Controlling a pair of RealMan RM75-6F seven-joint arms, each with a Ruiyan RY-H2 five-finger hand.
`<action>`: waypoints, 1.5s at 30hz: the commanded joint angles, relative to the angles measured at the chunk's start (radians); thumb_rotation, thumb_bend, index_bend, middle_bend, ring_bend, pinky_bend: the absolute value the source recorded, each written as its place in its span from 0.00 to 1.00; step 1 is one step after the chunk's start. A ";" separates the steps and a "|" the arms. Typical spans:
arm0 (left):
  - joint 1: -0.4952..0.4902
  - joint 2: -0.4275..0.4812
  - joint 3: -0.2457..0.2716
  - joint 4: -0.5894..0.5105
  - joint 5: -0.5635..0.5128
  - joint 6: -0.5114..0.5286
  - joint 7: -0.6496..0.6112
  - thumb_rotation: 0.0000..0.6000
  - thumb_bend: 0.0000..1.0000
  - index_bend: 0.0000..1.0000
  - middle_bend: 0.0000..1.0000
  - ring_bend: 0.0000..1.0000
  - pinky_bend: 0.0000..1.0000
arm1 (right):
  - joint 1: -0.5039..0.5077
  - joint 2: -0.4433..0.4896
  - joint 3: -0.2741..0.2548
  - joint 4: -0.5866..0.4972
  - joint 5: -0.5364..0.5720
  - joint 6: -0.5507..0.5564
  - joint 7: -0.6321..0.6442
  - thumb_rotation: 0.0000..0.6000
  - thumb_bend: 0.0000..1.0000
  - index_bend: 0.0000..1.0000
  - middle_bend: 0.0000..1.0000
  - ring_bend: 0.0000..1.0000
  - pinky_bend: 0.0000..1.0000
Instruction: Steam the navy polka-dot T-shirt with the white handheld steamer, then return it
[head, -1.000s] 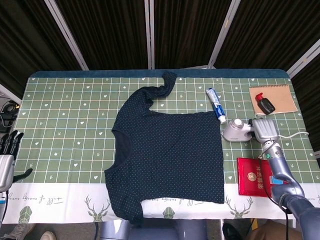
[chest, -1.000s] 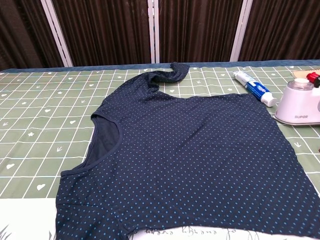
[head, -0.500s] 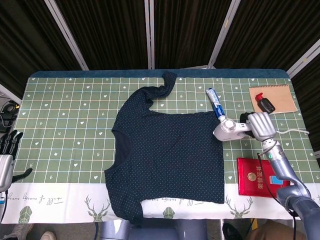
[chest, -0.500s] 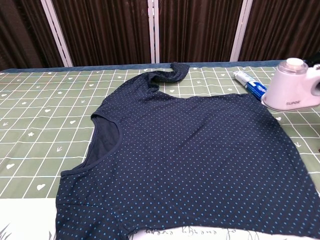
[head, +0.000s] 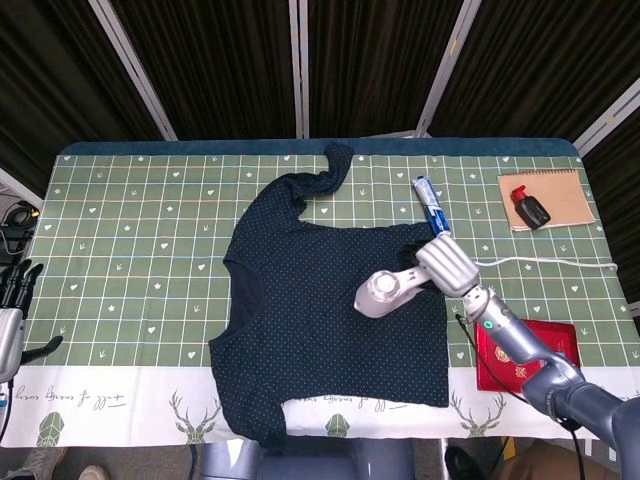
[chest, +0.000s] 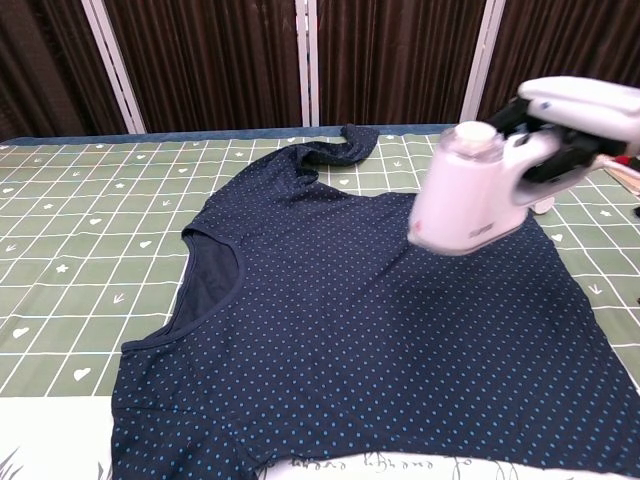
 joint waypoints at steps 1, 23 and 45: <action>-0.001 0.001 -0.002 0.002 -0.005 -0.003 -0.002 1.00 0.00 0.00 0.00 0.00 0.00 | 0.040 -0.024 -0.017 -0.055 -0.040 -0.025 -0.049 1.00 1.00 0.82 0.66 0.61 0.89; -0.006 -0.002 -0.003 0.014 -0.027 -0.019 -0.007 1.00 0.00 0.00 0.00 0.00 0.00 | 0.064 -0.255 -0.131 0.134 -0.172 0.041 -0.058 1.00 1.00 0.81 0.65 0.61 0.89; -0.010 -0.012 0.003 0.015 -0.021 -0.020 -0.003 1.00 0.00 0.00 0.00 0.00 0.00 | -0.007 -0.333 -0.185 0.400 -0.147 0.094 0.055 1.00 1.00 0.81 0.65 0.61 0.89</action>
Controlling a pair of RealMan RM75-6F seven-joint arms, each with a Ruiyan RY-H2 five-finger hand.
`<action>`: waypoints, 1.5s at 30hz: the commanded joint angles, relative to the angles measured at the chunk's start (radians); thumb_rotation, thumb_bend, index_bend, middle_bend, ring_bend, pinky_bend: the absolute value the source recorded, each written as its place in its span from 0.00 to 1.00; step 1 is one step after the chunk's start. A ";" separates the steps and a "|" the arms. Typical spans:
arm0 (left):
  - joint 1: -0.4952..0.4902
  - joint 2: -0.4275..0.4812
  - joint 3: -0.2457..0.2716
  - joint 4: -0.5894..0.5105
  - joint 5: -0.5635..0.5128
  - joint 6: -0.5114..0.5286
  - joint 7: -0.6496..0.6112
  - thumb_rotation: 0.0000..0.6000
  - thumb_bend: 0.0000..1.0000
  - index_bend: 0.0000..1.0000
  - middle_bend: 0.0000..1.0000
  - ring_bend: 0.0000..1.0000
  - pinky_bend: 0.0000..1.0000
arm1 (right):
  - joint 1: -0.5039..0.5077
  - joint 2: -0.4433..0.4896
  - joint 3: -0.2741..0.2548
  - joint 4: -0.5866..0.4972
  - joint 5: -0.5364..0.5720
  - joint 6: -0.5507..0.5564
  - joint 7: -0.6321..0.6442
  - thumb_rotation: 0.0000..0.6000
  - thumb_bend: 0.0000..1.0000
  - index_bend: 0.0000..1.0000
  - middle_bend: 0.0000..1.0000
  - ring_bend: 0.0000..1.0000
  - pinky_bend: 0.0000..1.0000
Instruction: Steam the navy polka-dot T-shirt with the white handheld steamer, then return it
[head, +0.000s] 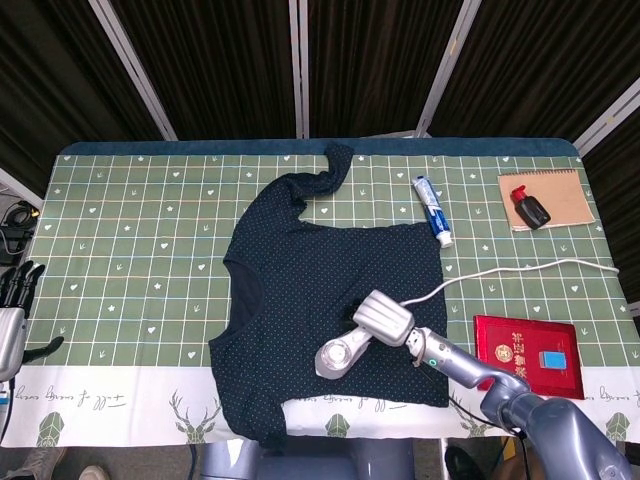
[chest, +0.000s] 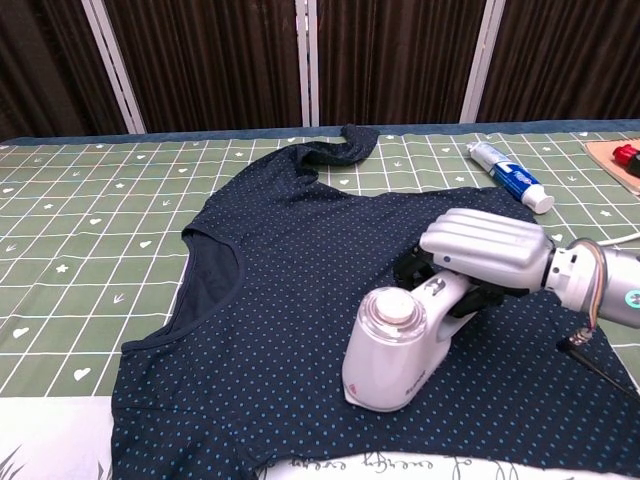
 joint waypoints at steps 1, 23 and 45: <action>0.000 -0.002 0.001 0.001 0.001 0.001 0.002 1.00 0.00 0.00 0.00 0.00 0.00 | -0.026 -0.001 -0.012 0.070 0.007 0.028 0.030 1.00 1.00 0.81 0.65 0.61 0.89; -0.005 -0.012 0.009 -0.001 0.010 -0.002 0.021 1.00 0.00 0.00 0.00 0.00 0.00 | -0.099 -0.020 -0.041 0.356 0.023 0.109 0.122 1.00 1.00 0.81 0.65 0.61 0.88; -0.005 -0.012 0.009 0.000 0.004 -0.005 0.023 1.00 0.00 0.00 0.00 0.00 0.00 | -0.042 -0.045 -0.100 0.191 -0.052 0.155 0.027 1.00 1.00 0.81 0.65 0.62 0.89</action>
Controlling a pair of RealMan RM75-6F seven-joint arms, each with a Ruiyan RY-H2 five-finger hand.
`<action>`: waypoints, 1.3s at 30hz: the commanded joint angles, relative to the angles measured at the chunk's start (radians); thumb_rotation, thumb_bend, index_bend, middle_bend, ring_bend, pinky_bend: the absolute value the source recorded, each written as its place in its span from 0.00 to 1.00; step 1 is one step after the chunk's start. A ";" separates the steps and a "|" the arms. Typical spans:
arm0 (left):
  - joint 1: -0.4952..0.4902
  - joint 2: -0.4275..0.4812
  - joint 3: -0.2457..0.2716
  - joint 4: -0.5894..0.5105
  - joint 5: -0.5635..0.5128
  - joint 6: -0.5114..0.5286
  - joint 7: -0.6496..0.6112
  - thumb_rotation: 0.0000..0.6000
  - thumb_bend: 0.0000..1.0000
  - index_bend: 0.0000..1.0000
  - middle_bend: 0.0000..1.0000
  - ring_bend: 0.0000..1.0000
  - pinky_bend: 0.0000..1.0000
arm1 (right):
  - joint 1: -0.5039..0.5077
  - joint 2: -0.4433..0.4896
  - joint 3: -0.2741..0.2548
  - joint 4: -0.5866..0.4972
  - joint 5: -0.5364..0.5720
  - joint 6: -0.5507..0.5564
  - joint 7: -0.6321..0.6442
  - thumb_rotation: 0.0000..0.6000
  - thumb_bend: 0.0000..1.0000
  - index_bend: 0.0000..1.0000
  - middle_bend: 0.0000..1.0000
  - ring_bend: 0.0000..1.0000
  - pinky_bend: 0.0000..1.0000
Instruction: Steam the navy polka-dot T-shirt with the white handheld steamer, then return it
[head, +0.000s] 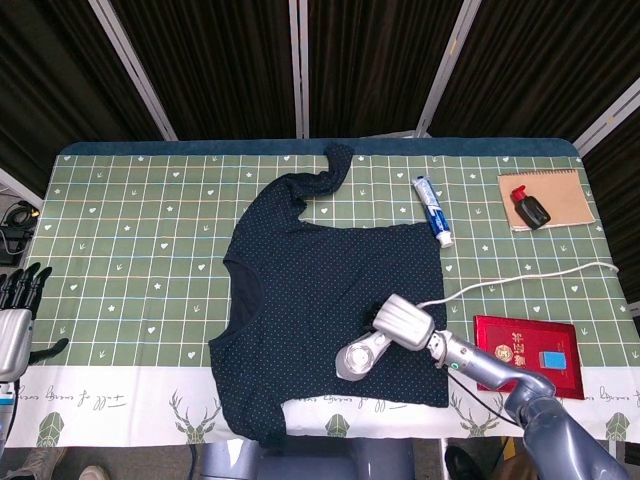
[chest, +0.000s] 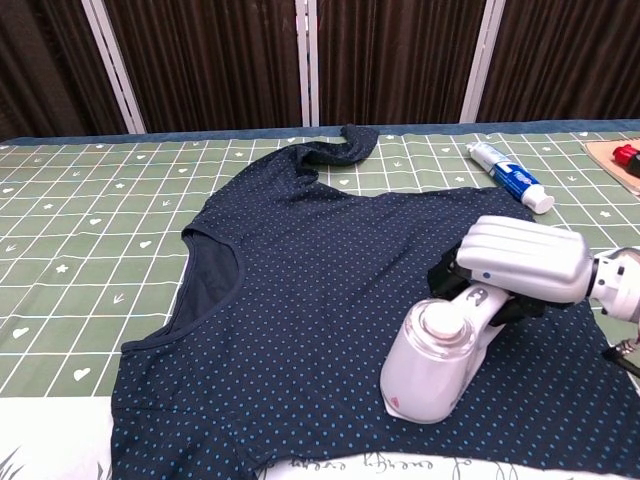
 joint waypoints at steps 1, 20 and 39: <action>0.000 0.000 0.000 0.000 0.000 0.001 0.000 1.00 0.00 0.00 0.00 0.00 0.00 | 0.010 -0.010 0.002 -0.020 -0.011 0.029 -0.057 1.00 1.00 0.81 0.65 0.62 0.88; 0.001 -0.001 0.005 -0.002 0.013 0.007 0.004 1.00 0.00 0.00 0.00 0.00 0.00 | -0.015 0.046 0.015 0.053 0.027 0.003 -0.091 1.00 1.00 0.81 0.65 0.62 0.89; 0.001 -0.005 0.005 -0.003 0.012 0.008 0.014 1.00 0.00 0.00 0.00 0.00 0.00 | -0.047 0.059 -0.001 0.140 0.042 -0.032 0.017 1.00 1.00 0.81 0.65 0.62 0.88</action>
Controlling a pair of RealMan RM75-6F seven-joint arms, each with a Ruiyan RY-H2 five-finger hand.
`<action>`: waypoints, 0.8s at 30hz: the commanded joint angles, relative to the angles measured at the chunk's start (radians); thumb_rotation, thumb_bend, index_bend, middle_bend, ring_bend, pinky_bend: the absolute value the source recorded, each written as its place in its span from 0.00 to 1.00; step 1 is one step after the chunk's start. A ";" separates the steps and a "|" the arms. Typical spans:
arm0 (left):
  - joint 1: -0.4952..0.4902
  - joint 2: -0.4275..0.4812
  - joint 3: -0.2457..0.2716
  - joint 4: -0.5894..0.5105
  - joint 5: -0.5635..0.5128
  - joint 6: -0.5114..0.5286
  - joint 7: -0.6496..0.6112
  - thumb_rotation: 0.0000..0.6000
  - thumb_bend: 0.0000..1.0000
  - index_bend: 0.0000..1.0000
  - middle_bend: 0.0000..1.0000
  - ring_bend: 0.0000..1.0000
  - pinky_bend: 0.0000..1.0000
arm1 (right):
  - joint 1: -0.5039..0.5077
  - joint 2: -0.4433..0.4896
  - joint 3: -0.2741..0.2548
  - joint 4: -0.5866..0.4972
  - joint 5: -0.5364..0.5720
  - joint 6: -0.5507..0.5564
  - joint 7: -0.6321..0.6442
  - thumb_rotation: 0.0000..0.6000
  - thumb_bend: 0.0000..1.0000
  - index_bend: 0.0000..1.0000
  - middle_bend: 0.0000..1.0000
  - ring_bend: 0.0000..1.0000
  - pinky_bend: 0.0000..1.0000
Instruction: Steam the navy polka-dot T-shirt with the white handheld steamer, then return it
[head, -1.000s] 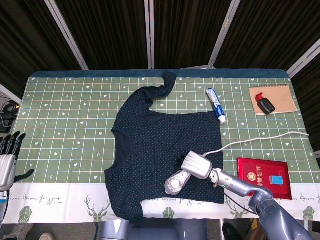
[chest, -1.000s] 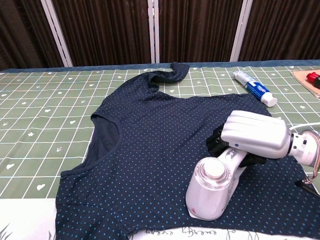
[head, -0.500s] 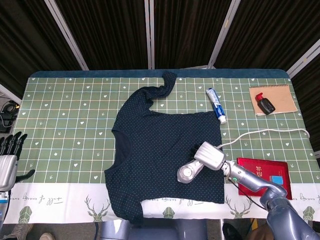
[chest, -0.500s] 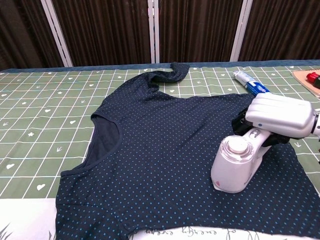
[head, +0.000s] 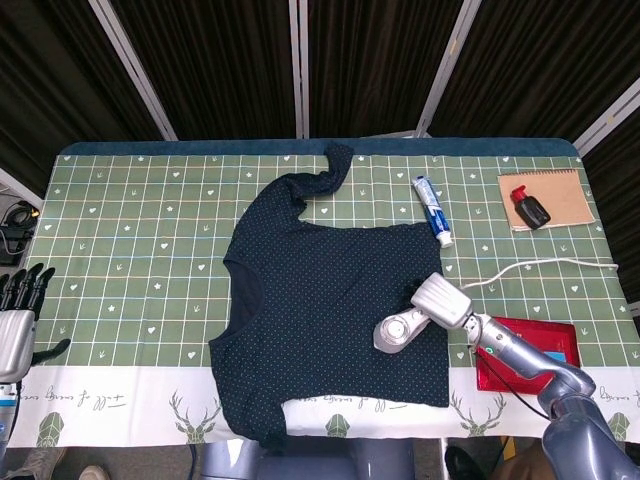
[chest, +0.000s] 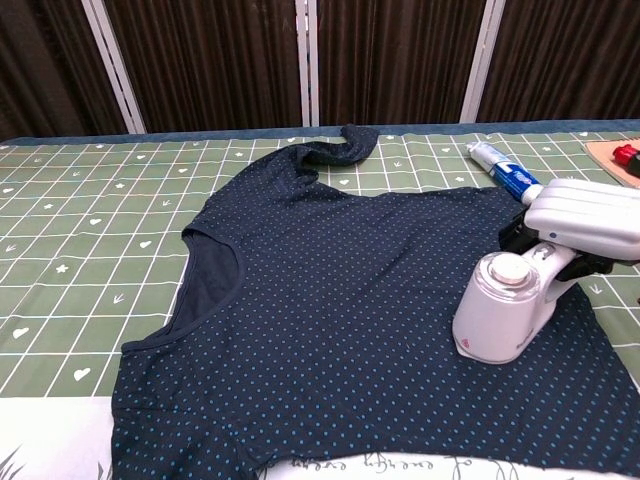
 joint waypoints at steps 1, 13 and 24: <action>0.000 0.000 0.000 0.000 -0.001 0.000 0.000 1.00 0.00 0.00 0.00 0.00 0.00 | 0.001 -0.008 -0.007 -0.008 -0.007 0.011 0.010 1.00 1.00 0.81 0.65 0.62 0.88; 0.000 0.003 -0.002 0.002 -0.004 -0.003 -0.009 1.00 0.00 0.00 0.00 0.00 0.00 | 0.008 -0.040 -0.047 -0.067 -0.063 0.102 -0.030 1.00 1.00 0.81 0.65 0.62 0.89; 0.001 0.005 -0.001 0.004 -0.005 -0.003 -0.010 1.00 0.00 0.00 0.00 0.00 0.00 | 0.012 -0.039 -0.060 -0.108 -0.079 0.110 -0.070 1.00 1.00 0.81 0.65 0.62 0.88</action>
